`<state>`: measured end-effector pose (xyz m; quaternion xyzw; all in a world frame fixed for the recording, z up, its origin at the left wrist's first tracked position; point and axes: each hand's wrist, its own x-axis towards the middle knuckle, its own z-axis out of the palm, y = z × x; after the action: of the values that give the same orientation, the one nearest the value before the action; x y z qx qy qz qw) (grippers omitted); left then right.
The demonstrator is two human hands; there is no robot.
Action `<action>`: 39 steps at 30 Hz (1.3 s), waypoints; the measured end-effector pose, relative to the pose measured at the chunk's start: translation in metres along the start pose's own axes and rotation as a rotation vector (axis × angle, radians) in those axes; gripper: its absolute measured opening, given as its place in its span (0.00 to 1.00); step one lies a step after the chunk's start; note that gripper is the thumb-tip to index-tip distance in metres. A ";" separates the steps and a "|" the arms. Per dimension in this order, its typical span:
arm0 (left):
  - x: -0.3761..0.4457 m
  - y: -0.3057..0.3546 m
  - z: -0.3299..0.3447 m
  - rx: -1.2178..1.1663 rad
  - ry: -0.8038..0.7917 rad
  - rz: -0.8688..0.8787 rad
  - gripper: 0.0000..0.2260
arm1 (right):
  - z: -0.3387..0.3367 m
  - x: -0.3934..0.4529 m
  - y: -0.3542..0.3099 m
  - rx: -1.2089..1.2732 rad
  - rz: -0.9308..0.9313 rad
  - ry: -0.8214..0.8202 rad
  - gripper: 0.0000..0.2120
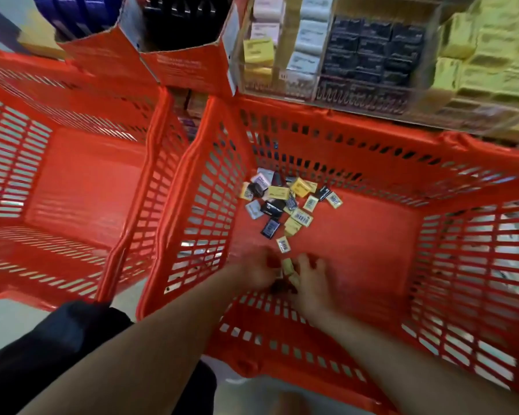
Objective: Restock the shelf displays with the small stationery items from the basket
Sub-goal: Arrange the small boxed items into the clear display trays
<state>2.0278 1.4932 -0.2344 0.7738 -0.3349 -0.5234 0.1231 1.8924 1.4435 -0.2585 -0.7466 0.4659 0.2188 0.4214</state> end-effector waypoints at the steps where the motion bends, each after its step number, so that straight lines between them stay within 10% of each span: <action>1: 0.002 0.000 0.003 -0.090 -0.008 -0.010 0.08 | 0.001 0.000 -0.001 0.066 -0.008 0.025 0.35; 7: 0.007 0.004 -0.001 -0.524 -0.032 -0.210 0.23 | -0.022 0.020 0.011 0.126 -0.156 0.228 0.40; 11: 0.006 0.003 -0.006 -0.737 0.115 -0.302 0.20 | -0.036 0.032 0.023 -0.282 -0.176 0.212 0.48; 26: 0.012 -0.002 0.001 -0.588 0.123 -0.427 0.12 | -0.049 0.052 0.022 -0.387 -0.428 0.143 0.34; 39: 0.015 0.002 0.005 -0.685 0.092 -0.436 0.08 | -0.074 0.046 0.042 -0.342 -0.246 0.113 0.38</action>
<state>2.0261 1.4829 -0.2469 0.7635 0.0365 -0.5835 0.2745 1.8721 1.3492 -0.2685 -0.8695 0.3503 0.1993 0.2854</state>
